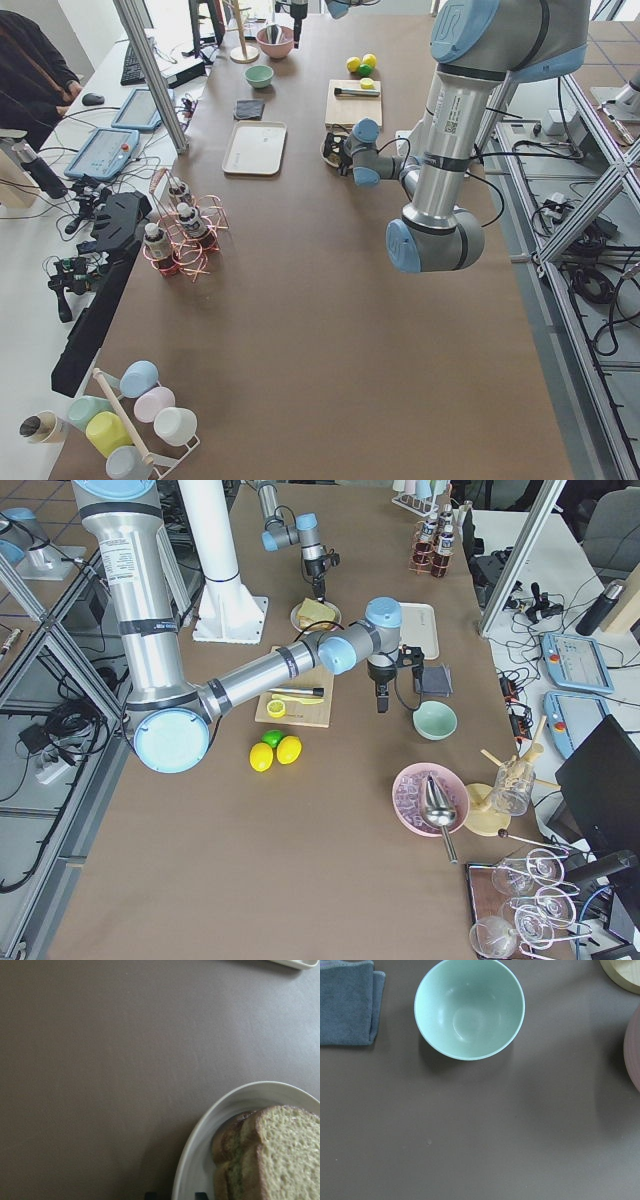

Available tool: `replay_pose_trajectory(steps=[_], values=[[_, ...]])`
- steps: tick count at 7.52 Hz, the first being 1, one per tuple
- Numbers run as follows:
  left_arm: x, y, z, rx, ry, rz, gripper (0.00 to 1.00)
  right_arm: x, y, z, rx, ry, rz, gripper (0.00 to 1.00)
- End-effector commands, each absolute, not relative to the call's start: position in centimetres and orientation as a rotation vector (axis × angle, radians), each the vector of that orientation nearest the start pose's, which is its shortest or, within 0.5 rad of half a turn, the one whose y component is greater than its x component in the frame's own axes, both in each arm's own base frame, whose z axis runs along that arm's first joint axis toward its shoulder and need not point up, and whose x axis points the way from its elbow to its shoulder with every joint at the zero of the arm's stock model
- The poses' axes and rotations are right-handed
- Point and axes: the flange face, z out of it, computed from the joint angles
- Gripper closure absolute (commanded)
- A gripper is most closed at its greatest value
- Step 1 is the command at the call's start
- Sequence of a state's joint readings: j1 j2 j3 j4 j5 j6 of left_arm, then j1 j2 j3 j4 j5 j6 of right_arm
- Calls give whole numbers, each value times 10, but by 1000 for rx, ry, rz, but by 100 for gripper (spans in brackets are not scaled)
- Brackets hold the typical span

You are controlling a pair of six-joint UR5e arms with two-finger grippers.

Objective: Make sandwich and place on tray
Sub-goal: 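Grasp the rim of the white plate with the left gripper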

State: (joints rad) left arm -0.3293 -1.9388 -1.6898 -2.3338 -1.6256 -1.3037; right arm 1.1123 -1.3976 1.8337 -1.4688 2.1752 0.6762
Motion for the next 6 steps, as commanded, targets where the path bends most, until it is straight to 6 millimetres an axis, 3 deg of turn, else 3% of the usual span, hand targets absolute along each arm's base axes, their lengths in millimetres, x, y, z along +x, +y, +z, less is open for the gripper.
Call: replay_pose_trajectory(steps=[1, 3, 6], values=[[551, -323, 312, 329, 1215, -10, 100, -176, -534, 434, 124, -777, 47, 0], [548, -323, 306, 327, 1226, -9, 100, -174, -533, 435, 115, -789, 47, 0], [538, -340, 294, 333, 1239, -53, 100, -169, -532, 434, 108, -807, 51, 0]])
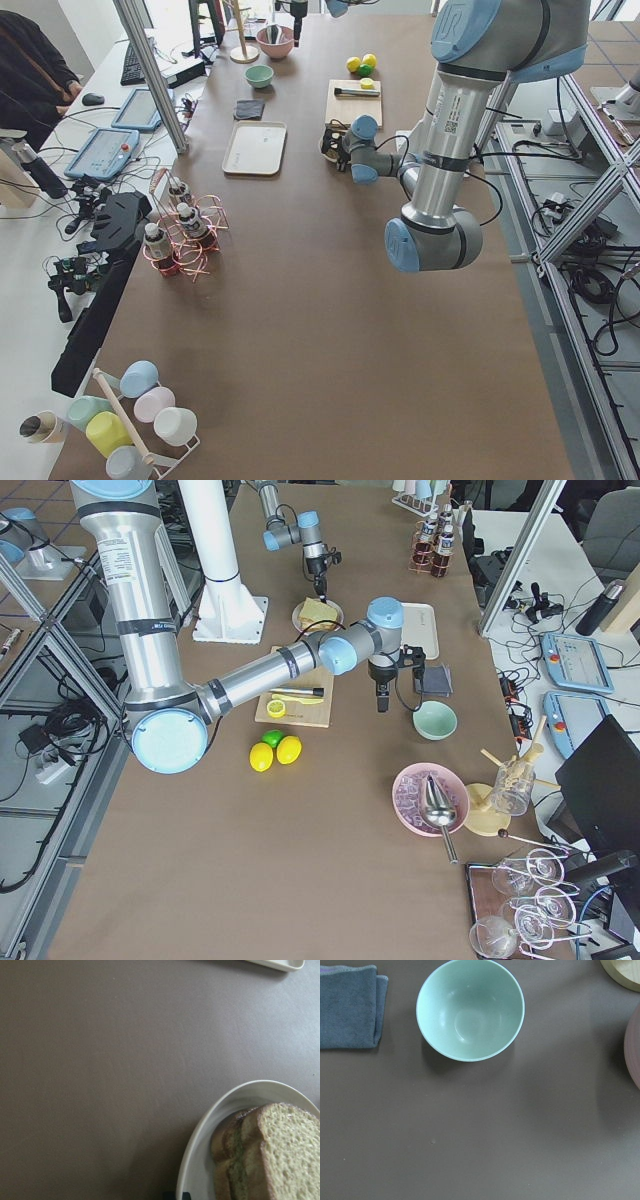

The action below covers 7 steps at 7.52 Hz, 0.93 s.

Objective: Make sandwich and place on tray
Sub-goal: 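Lift the plate with the left gripper and carry it onto the tray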

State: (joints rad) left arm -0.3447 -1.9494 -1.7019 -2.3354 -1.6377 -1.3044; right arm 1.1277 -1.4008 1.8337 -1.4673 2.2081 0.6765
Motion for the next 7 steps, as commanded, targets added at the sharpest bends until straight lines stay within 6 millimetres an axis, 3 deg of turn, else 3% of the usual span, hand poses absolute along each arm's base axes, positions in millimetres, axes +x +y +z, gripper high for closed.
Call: replay_pose_trajectory(steps=[1, 3, 5, 7], values=[[532, -349, 288, 281, 1271, -150, 100, -168, -533, 435, 106, -806, 54, 0], [530, -361, 262, 208, 1319, -233, 100, -161, -535, 436, 109, -805, 66, 1], [518, -385, 236, 143, 1372, -374, 100, -148, -540, 444, 117, -794, 52, 1], [515, -400, 222, 108, 1376, -471, 100, -128, -554, 485, 114, -750, -10, 0]])
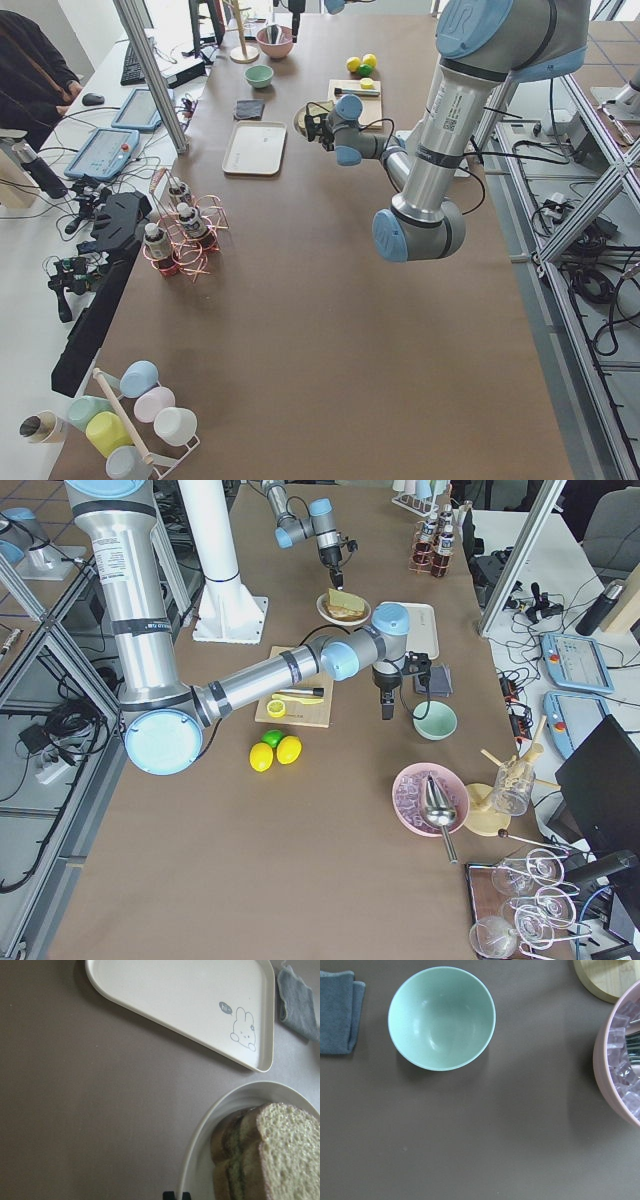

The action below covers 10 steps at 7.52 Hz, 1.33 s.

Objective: Make sandwich and place on tray
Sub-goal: 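Lift the plate with the left gripper and carry it onto the tray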

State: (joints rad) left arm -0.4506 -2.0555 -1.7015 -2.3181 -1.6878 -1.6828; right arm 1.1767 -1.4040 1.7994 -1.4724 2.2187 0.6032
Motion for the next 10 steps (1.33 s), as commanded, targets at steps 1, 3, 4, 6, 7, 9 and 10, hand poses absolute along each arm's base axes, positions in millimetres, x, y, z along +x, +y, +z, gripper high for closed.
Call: replay_pose_trajectory(steps=[1, 3, 4, 6, 7, 9, 10], values=[[513, -404, 222, 78, 1379, -526, 100, -99, -558, 520, 114, -720, -45, 1], [506, -417, 219, 70, 1389, -629, 100, -31, -553, 588, 114, -672, -127, 0], [510, -427, 220, 90, 1385, -688, 100, -8, -545, 609, 108, -662, -130, 0], [517, -461, 223, 92, 1356, -760, 100, 31, -522, 632, 92, -693, -94, 1], [521, -481, 225, 103, 1313, -789, 100, 47, -514, 639, 79, -715, -93, 1], [519, -522, 232, 134, 1264, -839, 100, 62, -509, 643, 66, -723, -86, 1], [516, -544, 231, 152, 1241, -858, 100, 62, -510, 642, 68, -721, -85, 0]])
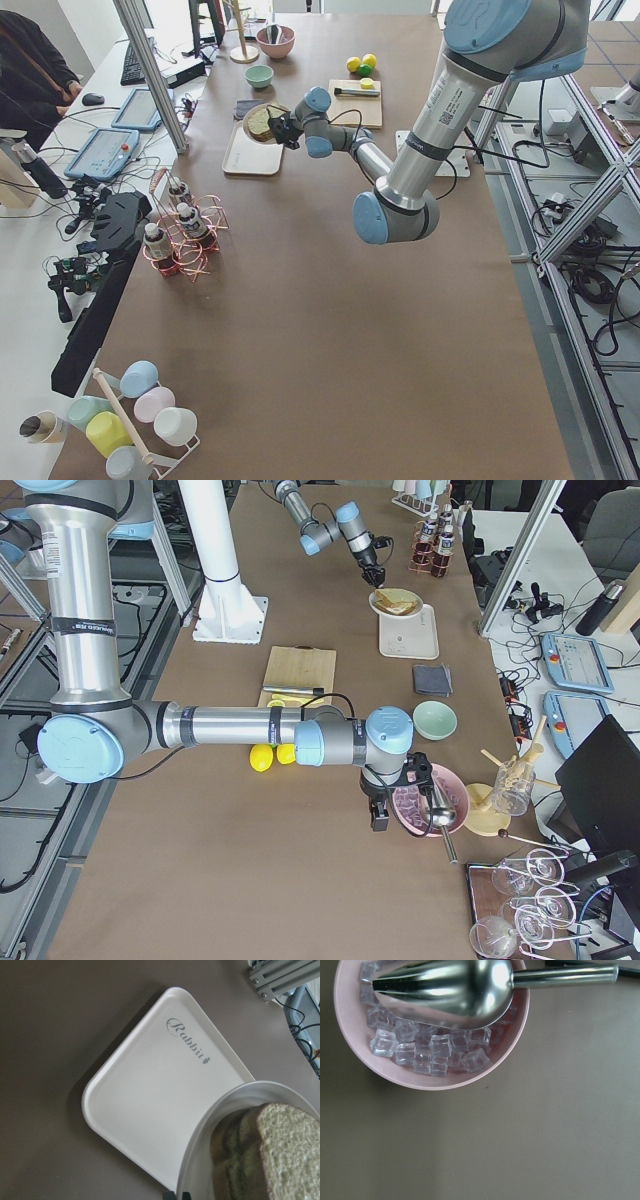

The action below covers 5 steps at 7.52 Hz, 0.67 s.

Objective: Make sandwich and place on tray
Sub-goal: 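Lift the plate with the left gripper and carry it onto the tray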

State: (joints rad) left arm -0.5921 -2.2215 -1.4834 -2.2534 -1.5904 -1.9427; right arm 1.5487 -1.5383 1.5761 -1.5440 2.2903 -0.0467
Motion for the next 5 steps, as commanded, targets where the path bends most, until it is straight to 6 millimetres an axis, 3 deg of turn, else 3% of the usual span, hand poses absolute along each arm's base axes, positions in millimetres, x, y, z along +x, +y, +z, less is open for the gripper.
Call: replay_pose_trajectory(steps=[1, 4, 5], values=[[527, -559, 227, 151, 1208, -873, 100, 62, -513, 639, 74, -718, -88, 1], [554, -572, 230, 171, 1163, -893, 100, 62, -517, 636, 76, -718, -82, 0], [564, -566, 235, 167, 1153, -886, 100, 62, -517, 636, 75, -718, -79, 1]])
